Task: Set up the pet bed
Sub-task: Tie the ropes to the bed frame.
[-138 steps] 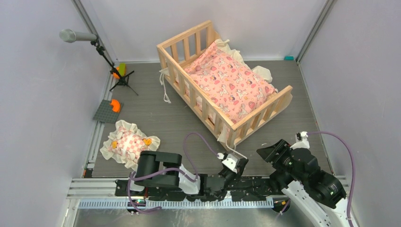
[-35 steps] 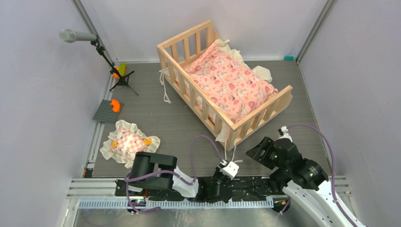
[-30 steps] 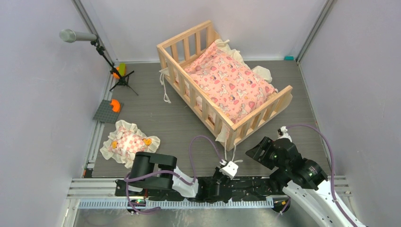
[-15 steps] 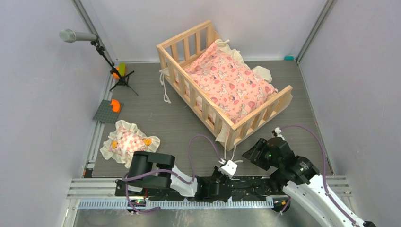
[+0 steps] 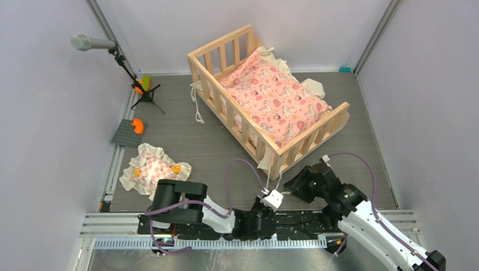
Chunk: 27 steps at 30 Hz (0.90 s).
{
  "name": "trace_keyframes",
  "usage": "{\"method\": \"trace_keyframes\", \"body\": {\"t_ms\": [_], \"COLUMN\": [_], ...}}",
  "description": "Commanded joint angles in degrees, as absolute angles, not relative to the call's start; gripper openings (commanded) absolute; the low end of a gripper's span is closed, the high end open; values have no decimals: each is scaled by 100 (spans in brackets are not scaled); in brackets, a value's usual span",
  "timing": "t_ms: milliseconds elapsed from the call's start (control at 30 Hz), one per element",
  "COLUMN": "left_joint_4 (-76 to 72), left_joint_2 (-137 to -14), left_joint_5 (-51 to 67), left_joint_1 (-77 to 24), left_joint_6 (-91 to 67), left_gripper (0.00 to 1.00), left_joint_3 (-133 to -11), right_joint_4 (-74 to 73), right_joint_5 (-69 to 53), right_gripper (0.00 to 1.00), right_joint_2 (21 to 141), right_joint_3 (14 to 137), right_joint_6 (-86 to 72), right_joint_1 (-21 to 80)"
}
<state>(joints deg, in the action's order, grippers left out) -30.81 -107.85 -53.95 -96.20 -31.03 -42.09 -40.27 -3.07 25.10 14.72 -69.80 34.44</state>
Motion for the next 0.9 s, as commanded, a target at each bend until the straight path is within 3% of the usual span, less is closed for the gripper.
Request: {"method": "trace_keyframes", "body": {"t_ms": [0, 400, 633, 733, 867], "left_joint_4": [-3088, -3218, -3299, -3312, -3322], "left_joint_2": [-10621, -10661, -10652, -10652, -10657], "left_joint_5": [-5423, -5354, -5284, -5263, -5201], "left_joint_1": [-9598, -9598, -9598, -9598, -9598], "left_joint_6": [-3059, -3010, -2957, -2949, -2959], "left_gripper": [0, 0, 0, 0, 0], "left_joint_3": [-4152, -4166, -4153, -4157, -4162], "right_joint_4": [-3578, -3291, -2918, -2887, -2899], "right_joint_5": [-403, -476, -308, -271, -199], "right_gripper": [56, 52, 44, 35, 16], "right_joint_2": [2546, 3173, 3620, 3727, 3725], "right_joint_3": [1522, 1362, 1289, 1279, 1261], "right_joint_6": [-7167, -7051, -6988, -6949, -6922], "right_joint_1": [3454, 3454, 3454, 3452, 3454]}}
